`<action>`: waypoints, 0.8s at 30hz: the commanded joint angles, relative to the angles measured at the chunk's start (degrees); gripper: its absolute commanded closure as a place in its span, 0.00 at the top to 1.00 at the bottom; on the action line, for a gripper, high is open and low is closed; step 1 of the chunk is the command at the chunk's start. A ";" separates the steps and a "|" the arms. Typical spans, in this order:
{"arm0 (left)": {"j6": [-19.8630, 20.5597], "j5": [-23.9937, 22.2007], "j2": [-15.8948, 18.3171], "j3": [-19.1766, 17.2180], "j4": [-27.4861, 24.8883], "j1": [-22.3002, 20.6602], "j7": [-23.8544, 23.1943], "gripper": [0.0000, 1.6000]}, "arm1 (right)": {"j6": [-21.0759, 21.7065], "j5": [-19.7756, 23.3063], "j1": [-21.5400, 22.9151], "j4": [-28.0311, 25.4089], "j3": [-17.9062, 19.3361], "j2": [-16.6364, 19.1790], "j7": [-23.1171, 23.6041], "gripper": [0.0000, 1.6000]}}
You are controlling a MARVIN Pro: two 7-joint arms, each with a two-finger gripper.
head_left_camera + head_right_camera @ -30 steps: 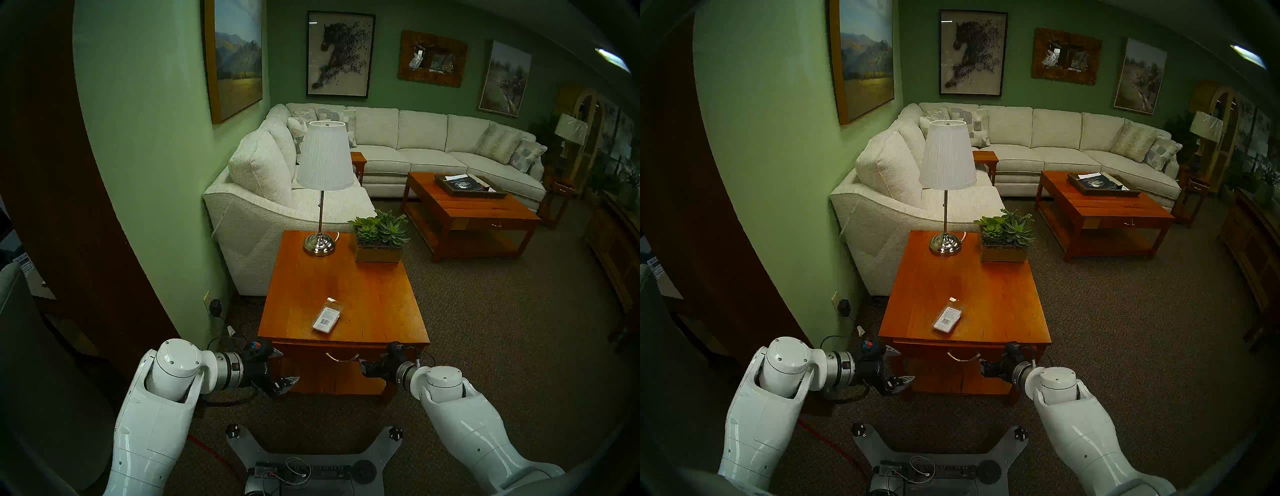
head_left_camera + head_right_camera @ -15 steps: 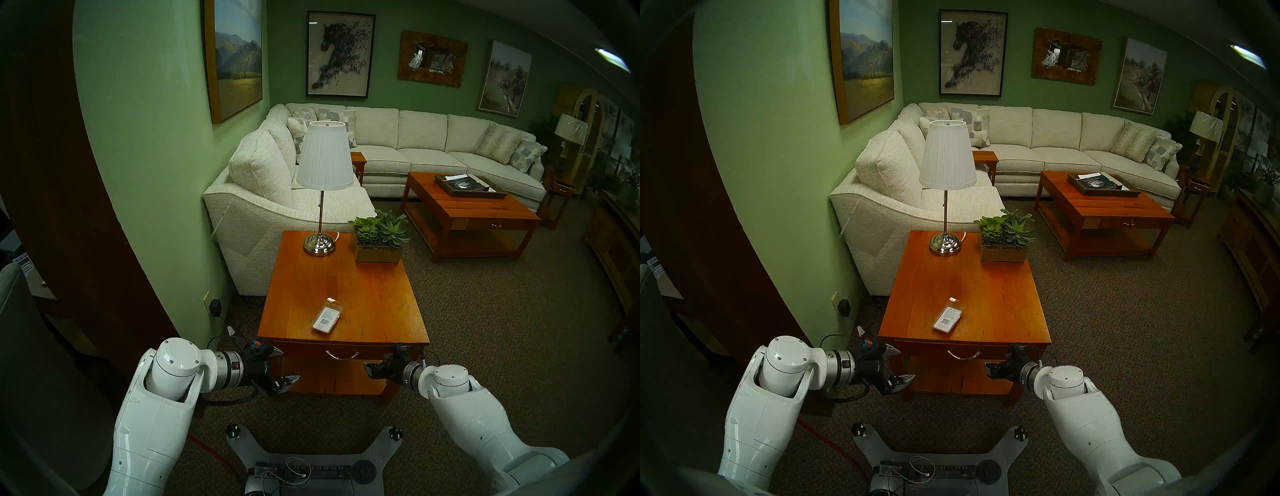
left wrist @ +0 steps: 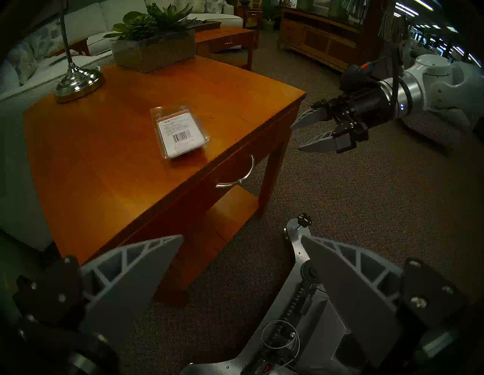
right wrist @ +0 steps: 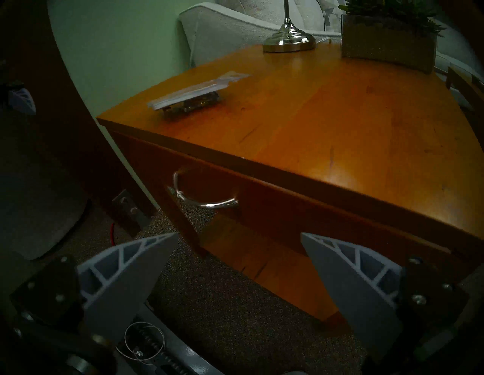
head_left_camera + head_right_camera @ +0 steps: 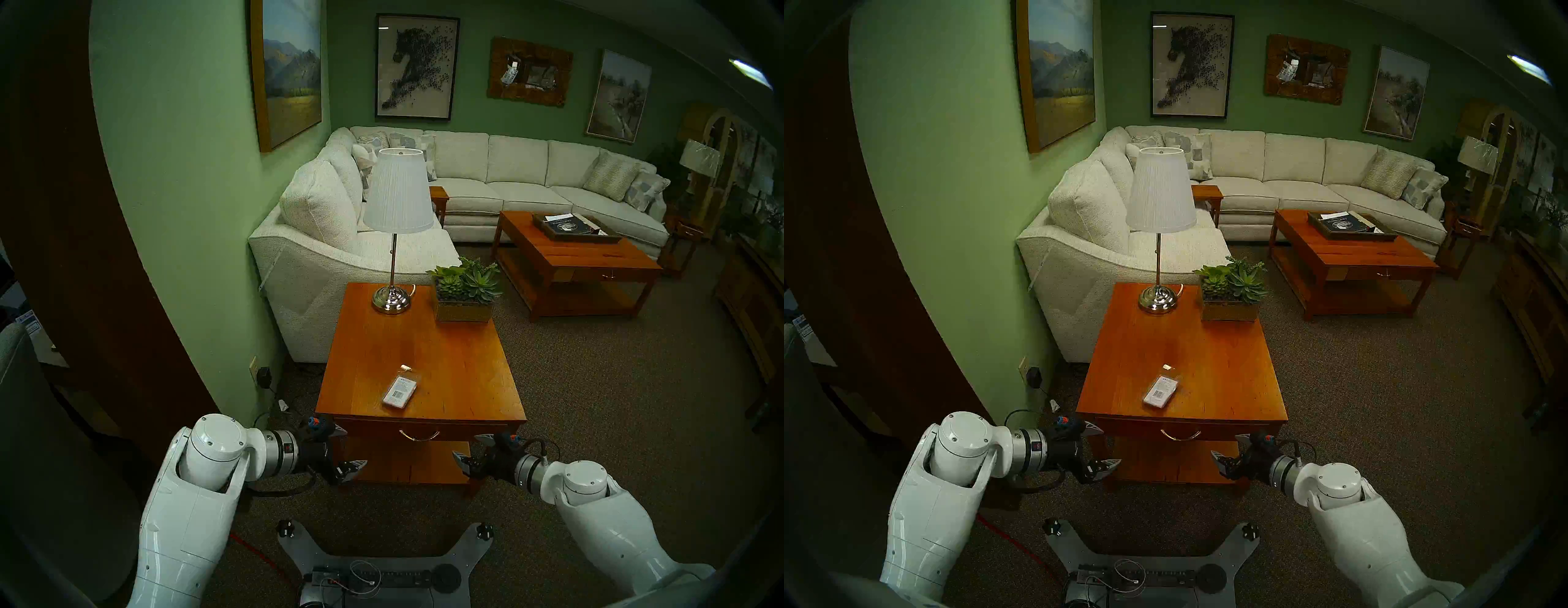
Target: Open the drawer, take out the contents and close the drawer
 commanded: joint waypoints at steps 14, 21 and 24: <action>-0.28 -0.08 -0.21 -0.13 -1.11 -1.12 -0.02 1.00 | -12.87 2.89 -16.79 -15.08 8.84 4.92 0.07 1.00; -0.34 -0.03 -0.28 -0.19 -1.22 -1.16 -0.08 1.00 | -20.02 5.19 -23.92 -21.33 13.23 3.97 -0.21 1.00; -0.34 -0.02 -0.31 -0.21 -1.28 -1.17 -0.10 1.00 | -21.95 5.75 -25.02 -22.04 14.24 3.33 -0.25 1.00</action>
